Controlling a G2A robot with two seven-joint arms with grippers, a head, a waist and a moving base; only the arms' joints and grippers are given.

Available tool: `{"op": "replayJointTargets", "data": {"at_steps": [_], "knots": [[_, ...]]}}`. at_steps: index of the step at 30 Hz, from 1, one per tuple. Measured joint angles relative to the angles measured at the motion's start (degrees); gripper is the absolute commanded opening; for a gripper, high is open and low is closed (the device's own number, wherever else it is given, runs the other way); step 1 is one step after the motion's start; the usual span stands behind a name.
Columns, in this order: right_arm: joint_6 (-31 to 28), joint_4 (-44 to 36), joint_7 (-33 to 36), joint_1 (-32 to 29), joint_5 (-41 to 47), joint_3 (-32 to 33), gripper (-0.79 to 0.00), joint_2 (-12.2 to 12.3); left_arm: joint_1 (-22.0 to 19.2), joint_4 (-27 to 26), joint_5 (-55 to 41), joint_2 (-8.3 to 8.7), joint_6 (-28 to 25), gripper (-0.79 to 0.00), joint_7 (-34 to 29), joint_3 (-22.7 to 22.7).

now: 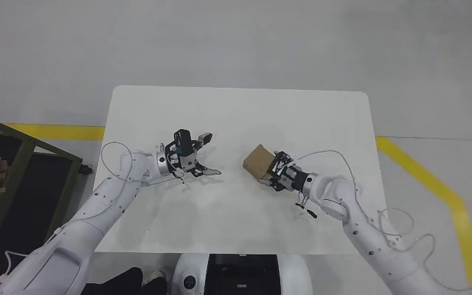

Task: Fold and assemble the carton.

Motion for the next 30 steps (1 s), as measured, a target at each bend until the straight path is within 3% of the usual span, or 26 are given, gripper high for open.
{"op": "replayJointTargets", "data": {"at_steps": [9,12,16,20,30], "knots": [[-2.06,-7.00,-7.18,-5.48,0.09,4.14,0.000,1.09,0.00,0.00,0.00,0.00,0.00,0.000,0.00,0.00],[-4.19,-10.84,-13.00,-9.63,-1.31,8.24,0.000,2.15,0.00,0.00,0.00,0.00,0.00,0.000,0.00,0.00],[-1.72,-15.74,-21.54,-16.76,-6.44,15.59,0.000,3.56,0.00,0.00,0.00,0.00,0.00,0.000,0.00,0.00],[0.92,-16.40,-27.80,-21.59,-5.93,22.28,0.000,4.25,0.00,0.00,0.00,0.00,0.00,0.000,0.00,0.00],[1.08,-14.41,-31.19,-24.59,-2.05,32.01,0.000,4.88,0.00,0.00,0.00,0.00,0.00,0.000,0.00,0.00]]}}
